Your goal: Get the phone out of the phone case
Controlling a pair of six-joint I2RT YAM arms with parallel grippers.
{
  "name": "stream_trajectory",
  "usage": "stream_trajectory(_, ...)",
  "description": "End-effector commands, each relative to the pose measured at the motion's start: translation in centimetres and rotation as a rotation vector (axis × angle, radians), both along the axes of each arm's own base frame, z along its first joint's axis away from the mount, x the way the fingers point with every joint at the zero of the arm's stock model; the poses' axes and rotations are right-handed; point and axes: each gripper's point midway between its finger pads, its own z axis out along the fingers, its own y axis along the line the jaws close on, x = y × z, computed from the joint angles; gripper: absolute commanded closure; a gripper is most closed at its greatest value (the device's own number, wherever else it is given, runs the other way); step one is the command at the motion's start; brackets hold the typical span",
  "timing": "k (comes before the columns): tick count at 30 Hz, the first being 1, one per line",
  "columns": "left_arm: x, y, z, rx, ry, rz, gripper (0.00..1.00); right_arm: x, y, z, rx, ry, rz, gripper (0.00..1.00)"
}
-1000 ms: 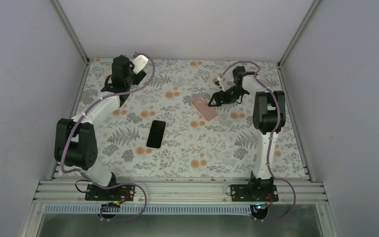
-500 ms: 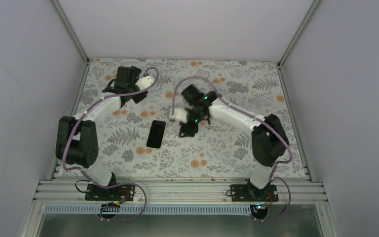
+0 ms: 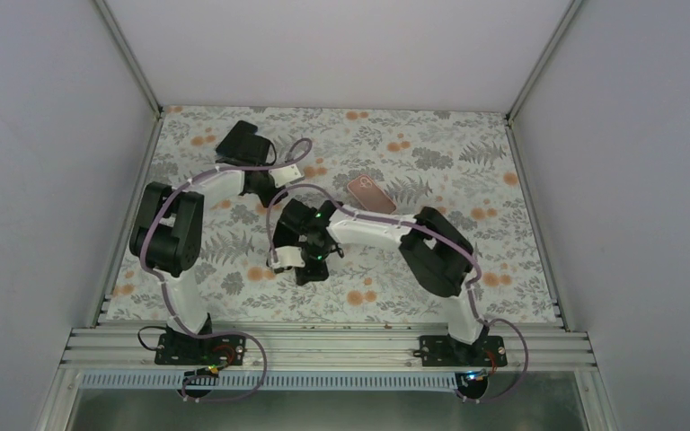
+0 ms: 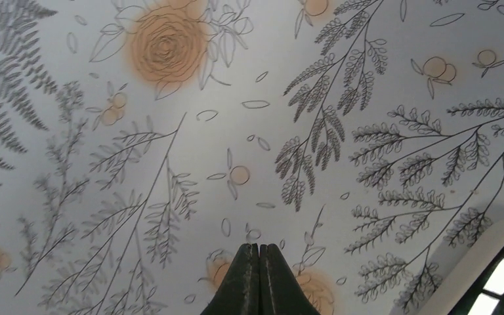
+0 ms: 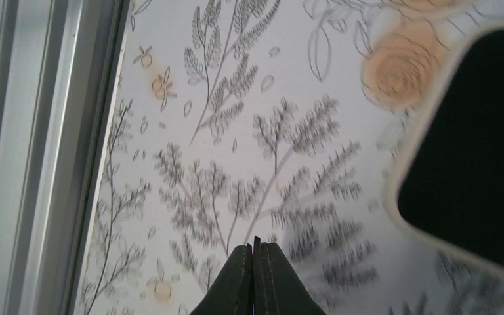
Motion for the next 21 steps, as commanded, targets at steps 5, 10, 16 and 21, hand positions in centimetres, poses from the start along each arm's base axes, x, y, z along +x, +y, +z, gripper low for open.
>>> stream_trajectory(5,-0.7,-1.6,-2.1,-0.019,0.072,-0.045,0.98,0.3,4.7,-1.2,0.084,-0.015,0.001,0.97)
stream_trajectory(10,-0.4,-0.8,-3.4,0.029,0.038,-0.025,0.98,1.3,6.2,-1.7,0.093,-0.032,-0.04,0.97)
stream_trajectory(16,-0.5,0.4,-5.2,0.098,0.058,-0.003,0.98,4.7,5.9,-3.4,0.051,-0.164,-0.148,0.97)
stream_trajectory(21,-1.2,1.5,-6.3,0.151,0.073,-0.003,0.98,8.7,3.0,-3.4,0.028,-0.232,-0.287,0.97)
